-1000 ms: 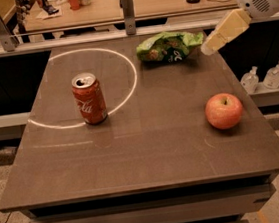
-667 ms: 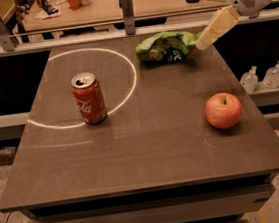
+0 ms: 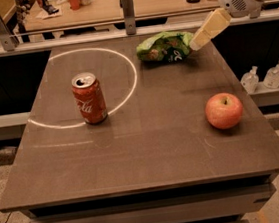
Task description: Pick green rice chip bag
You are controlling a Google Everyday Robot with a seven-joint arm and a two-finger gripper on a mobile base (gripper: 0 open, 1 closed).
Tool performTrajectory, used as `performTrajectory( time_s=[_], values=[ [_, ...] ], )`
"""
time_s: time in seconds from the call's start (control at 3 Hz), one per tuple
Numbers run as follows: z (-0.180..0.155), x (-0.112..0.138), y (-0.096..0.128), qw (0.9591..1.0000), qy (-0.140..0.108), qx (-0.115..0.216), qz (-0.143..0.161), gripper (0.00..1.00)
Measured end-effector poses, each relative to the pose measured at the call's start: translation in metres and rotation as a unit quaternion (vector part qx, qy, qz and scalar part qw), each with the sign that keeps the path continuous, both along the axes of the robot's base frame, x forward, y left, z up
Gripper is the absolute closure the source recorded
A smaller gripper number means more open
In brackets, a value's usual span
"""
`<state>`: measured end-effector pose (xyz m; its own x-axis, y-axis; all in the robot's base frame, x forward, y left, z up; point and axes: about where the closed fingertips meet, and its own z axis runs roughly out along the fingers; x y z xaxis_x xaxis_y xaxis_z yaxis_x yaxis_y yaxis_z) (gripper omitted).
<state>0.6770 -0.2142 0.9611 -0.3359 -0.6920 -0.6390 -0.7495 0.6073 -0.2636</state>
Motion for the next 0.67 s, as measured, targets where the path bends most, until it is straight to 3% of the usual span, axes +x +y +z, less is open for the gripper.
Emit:
performTrajectory(
  time_s=[0.33, 0.67],
  values=[
    [-0.026, 0.02, 0.019, 1.0, 0.0, 0.004, 0.003, 0.0],
    [-0.057, 0.04, 0.038, 0.9993, 0.031, 0.016, 0.016, 0.0]
  ],
)
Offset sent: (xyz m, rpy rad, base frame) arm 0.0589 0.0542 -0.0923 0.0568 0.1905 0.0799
